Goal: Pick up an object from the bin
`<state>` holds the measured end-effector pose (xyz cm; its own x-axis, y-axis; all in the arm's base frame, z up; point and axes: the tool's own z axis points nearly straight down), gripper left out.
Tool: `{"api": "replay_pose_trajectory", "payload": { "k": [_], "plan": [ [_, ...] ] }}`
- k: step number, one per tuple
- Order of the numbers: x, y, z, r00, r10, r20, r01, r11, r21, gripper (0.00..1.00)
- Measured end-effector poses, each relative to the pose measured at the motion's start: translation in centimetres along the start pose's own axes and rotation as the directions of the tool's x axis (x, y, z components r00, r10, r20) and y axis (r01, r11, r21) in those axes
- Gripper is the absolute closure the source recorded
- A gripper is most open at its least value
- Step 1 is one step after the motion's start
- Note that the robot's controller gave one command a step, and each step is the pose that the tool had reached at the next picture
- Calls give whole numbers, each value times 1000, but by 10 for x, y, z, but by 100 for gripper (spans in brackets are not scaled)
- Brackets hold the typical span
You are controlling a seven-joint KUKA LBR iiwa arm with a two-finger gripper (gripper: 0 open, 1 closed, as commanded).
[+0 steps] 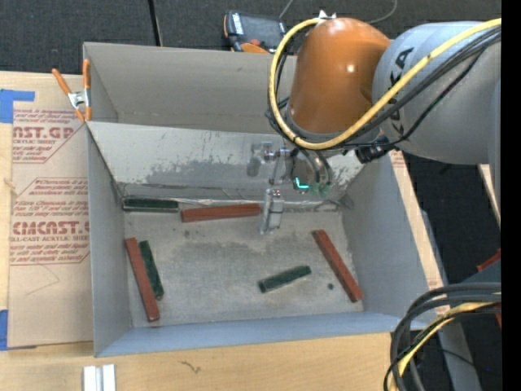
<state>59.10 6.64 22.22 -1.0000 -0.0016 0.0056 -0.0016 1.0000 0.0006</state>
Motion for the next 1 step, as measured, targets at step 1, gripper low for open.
{"api": "replay_pose_trajectory", "payload": {
  "k": [1],
  "plan": [
    [29,-83,136,939,-343,1,343,939,0,0]
  ]
}}
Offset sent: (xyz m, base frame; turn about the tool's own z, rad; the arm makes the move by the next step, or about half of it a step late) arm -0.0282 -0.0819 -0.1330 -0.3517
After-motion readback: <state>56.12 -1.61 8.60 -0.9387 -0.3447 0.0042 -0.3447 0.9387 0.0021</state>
